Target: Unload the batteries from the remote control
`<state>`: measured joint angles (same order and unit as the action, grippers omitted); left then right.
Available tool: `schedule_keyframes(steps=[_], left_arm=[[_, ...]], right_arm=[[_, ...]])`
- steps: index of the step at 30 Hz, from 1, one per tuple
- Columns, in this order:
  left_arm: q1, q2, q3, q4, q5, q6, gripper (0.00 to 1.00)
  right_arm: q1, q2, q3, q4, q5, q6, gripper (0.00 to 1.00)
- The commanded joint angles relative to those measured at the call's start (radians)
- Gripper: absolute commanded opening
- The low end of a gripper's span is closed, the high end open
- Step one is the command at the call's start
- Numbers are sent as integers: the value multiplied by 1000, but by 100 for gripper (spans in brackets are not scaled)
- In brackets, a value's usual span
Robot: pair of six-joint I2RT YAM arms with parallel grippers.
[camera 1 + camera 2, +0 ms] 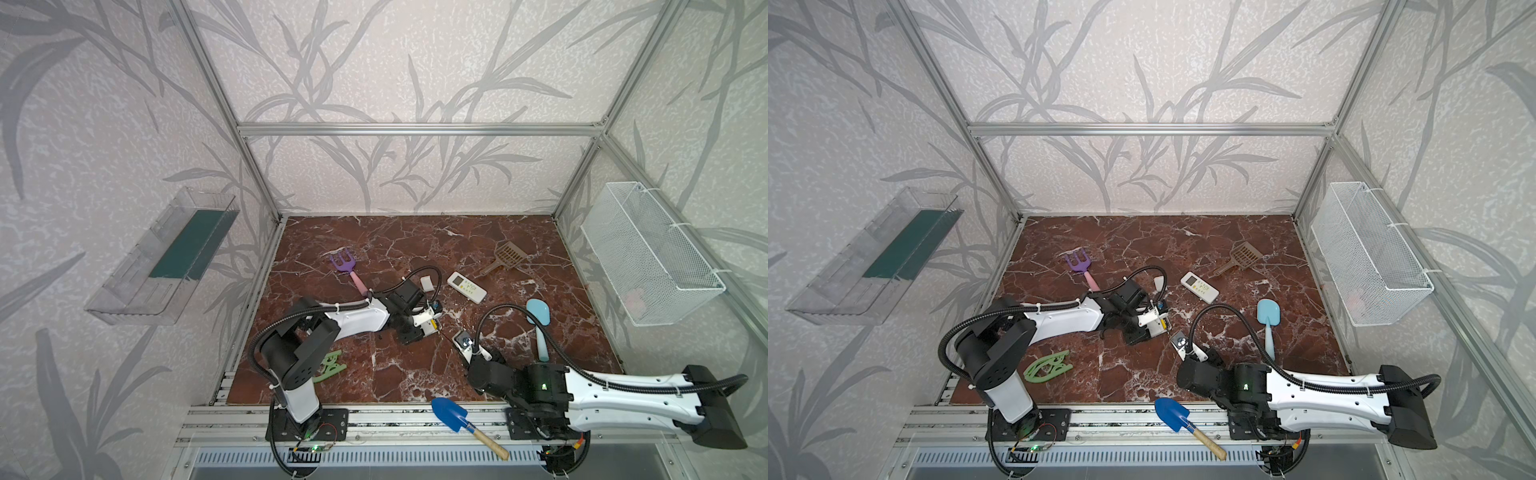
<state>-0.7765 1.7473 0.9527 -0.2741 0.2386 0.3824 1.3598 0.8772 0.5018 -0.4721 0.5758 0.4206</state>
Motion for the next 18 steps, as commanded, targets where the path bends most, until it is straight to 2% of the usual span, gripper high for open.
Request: schedule_keyframes(steps=[1,18], left_arm=[[-4,26,-15,10,18,6,37],[-5,21,-23,15,18,5,37]], right_arm=[[5,0,-9,20,7,17,0],[6,-41,-11,-4,17,12,0]])
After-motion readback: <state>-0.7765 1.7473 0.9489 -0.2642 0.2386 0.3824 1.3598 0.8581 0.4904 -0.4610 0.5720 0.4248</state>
